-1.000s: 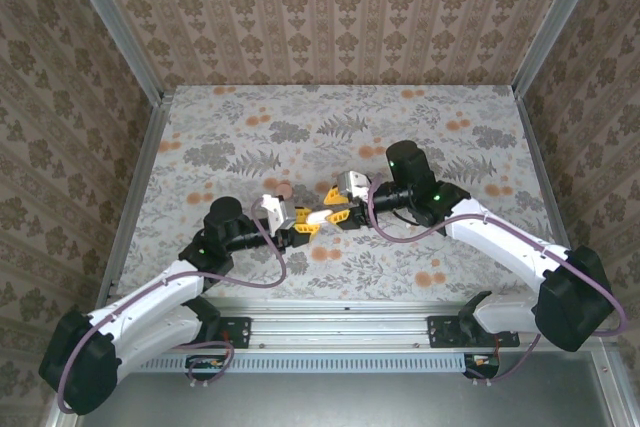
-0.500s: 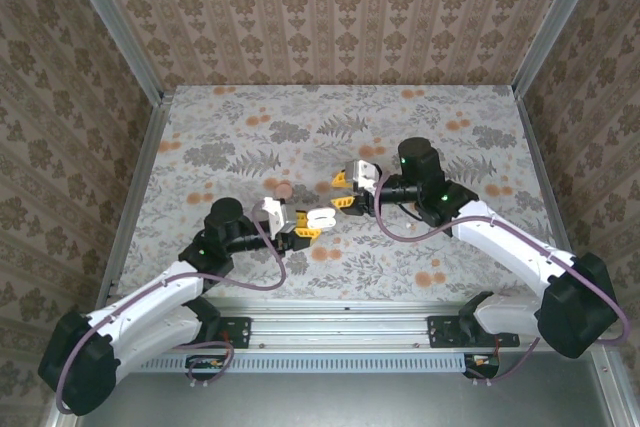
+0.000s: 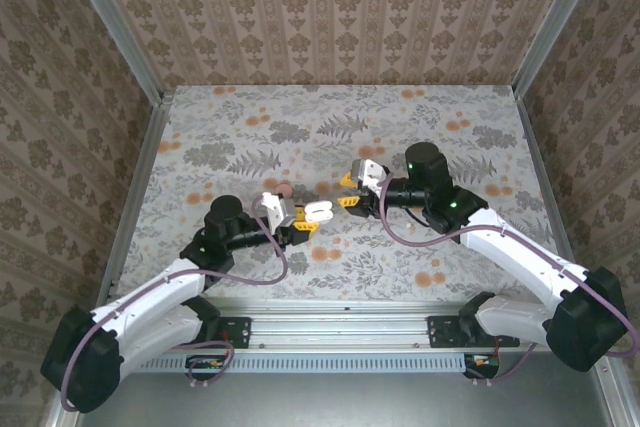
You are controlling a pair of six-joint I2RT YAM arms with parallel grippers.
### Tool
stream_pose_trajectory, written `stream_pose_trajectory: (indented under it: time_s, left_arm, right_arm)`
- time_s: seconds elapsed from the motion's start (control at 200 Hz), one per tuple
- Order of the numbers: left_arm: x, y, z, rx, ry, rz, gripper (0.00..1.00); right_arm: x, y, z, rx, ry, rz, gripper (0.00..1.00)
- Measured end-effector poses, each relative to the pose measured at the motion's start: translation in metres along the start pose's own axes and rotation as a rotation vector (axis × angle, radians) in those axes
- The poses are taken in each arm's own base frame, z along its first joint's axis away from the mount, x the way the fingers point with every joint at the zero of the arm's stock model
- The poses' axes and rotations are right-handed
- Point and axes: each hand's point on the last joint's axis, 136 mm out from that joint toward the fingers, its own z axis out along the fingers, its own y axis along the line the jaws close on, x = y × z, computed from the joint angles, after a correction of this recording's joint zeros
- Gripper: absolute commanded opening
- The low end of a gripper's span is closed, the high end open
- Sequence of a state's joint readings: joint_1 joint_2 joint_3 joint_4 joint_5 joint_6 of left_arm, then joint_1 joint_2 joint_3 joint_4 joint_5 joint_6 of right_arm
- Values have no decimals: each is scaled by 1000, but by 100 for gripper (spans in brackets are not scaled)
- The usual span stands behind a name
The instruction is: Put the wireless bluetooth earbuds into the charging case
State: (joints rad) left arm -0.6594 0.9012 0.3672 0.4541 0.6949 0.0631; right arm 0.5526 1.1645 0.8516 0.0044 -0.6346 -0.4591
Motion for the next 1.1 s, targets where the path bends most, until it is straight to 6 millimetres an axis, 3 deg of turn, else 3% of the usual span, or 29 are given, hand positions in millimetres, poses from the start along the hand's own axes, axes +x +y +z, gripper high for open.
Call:
stream_pose_trajectory:
  time_s: [0.185, 0.465, 0.785, 1.1]
  left_arm:
    - [12, 16, -2, -93, 21, -38, 12]
    - [27, 42, -12, -226, 55, -110, 11]
    - [42, 83, -43, -418, 37, -235, 11]
    - [30, 109, -74, -589, -30, -261, 11]
  right_arm:
    - [12, -13, 5, 56, 50, 87, 41]
    - [15, -61, 24, 200, 141, 317, 43]
    - [26, -98, 38, 328, 269, 556, 47]
    - [69, -126, 63, 431, 472, 732, 46]
